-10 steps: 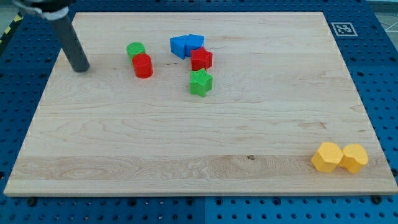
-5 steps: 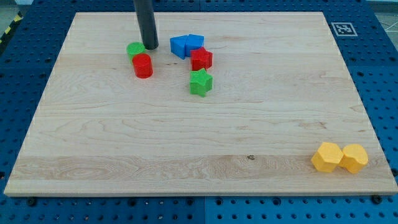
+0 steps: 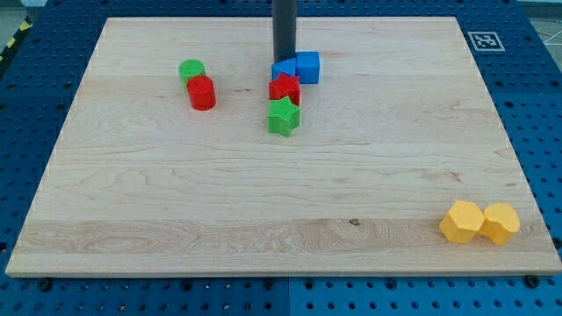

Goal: Slide the blue cube to the yellow heart

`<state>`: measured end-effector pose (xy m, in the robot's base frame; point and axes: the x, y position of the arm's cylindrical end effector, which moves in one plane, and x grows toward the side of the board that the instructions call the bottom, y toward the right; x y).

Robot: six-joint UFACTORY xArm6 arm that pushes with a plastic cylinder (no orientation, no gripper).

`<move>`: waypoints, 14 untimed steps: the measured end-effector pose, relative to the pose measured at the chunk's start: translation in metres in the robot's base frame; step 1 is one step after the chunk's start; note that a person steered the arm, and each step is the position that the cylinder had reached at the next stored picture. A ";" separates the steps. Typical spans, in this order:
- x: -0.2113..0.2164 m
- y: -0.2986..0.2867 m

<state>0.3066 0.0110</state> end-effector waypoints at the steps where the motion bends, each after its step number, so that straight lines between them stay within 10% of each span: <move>1: 0.000 0.022; 14: 0.131 0.230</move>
<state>0.4378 0.2408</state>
